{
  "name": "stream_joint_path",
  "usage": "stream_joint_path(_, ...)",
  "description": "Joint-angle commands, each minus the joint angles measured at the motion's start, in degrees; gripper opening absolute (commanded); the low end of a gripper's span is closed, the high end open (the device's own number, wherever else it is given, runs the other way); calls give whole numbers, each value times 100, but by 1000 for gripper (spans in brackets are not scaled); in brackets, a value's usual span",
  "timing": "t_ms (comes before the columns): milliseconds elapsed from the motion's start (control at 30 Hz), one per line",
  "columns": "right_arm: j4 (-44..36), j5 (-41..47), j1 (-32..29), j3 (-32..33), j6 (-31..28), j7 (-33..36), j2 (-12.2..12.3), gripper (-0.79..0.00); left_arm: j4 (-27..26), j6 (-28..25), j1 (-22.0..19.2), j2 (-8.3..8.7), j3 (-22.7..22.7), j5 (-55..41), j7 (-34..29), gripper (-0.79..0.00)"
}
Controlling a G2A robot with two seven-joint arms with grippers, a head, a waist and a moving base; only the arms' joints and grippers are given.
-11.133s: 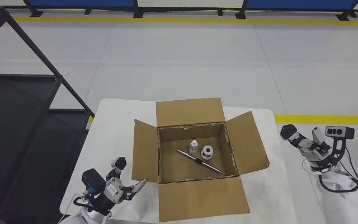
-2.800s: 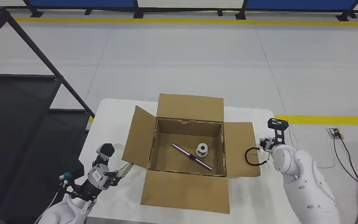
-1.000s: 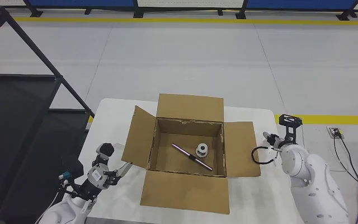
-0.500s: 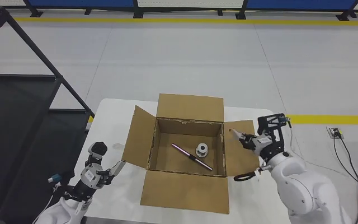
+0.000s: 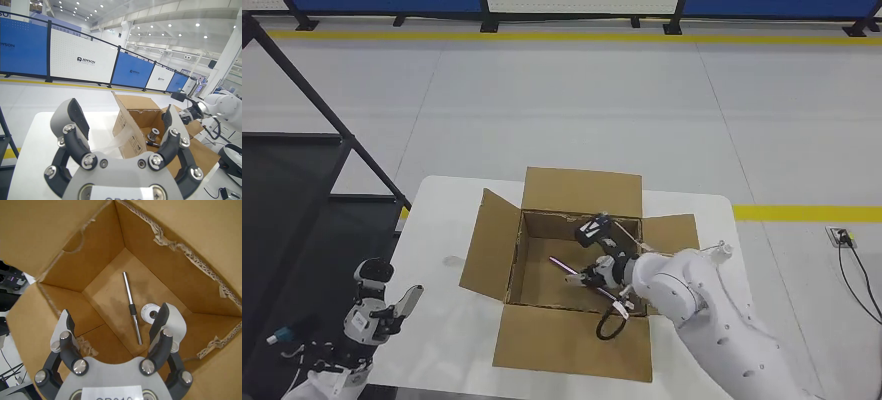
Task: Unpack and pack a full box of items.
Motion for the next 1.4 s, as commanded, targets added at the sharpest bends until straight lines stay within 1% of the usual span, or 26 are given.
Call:
stream_joint_path(0, 408, 18, 218, -216, 59, 25, -74, 0, 0, 2, -1, 0, 1, 4, 1, 0)
stream_joint_path(167, 1274, 120, 622, -488, -8, -6, -217, 0, 0, 2, -1, 0, 1, 4, 1, 0)
stream_joint_path(233, 1499, -85, 722, -597, 184, -26, -260, 0, 0, 2, -1, 0, 1, 4, 1, 0)
stream_joint_path(300, 1631, -114, 776, -677, 258, -45, -305, -3, 0, 2, -1, 0, 1, 4, 1, 0)
stream_joint_path(400, 1802, -277, 859, -764, 445, -1, -353, -43, 0, 2, -1, 0, 1, 4, 1, 0)
stream_joint_path(567, 2027, -482, 945, -881, 647, 90, -424, -71, 0, 2, -1, 0, 1, 4, 1, 0)
stream_joint_path(667, 2148, -498, 989, -930, 658, 92, -470, -95, 0, 2, -1, 0, 1, 4, 1, 0)
stream_joint_path(700, 2186, -505, 1009, -940, 668, 97, -485, -126, 0, 2, -1, 0, 1, 4, 1, 0)
stream_joint_path(733, 2213, -507, 1020, -956, 664, 97, -501, -188, 0, 2, -1, 0, 1, 4, 1, 0)
stream_joint_path(767, 2236, -514, 1032, -971, 657, 99, -515, -252, 0, 2, -1, 0, 1, 4, 1, 0)
stream_joint_path(800, 2263, -515, 1045, -979, 651, 108, -527, -345, 0, 2, -1, 0, 1, 4, 1, 0)
stream_joint_path(833, 2288, -500, 1057, -982, 636, 123, -539, -419, 0, 2, -1, 0, 1, 4, 1, 0)
stream_joint_path(867, 2322, -498, 1070, -982, 624, 128, -549, -468, 0, 2, -1, 0, 1, 4, 1, 0)
stream_joint_path(967, 2425, -481, 1102, -976, 580, 157, -577, -566, 0, 2, -1, 0, 1, 4, 1, 0)
stream_joint_path(1033, 2465, -447, 1113, -965, 550, 166, -594, -603, 0, 2, -1, 0, 1, 4, 1, 0)
stream_joint_path(1067, 2474, -437, 1115, -958, 534, 161, -601, -653, 0, 2, -1, 0, 1, 4, 1, 0)
stream_joint_path(1100, 2463, -394, 1108, -935, 496, 133, -605, -683, 0, 2, -1, 0, 1, 4, 1, 0)
stream_joint_path(1167, 2418, -352, 1095, -863, 425, 104, -596, -785, 0, 2, -1, 0, 1, 4, 1, 0)
stream_joint_path(1267, 2148, -185, 988, -674, 210, 129, -548, -785, 0, 2, -1, 0, 1, 4, 1, 0)
stream_joint_path(1367, 1666, -309, 795, -405, 202, 204, -440, -785, 0, 2, -1, 0, 1, 4, 1, 0)
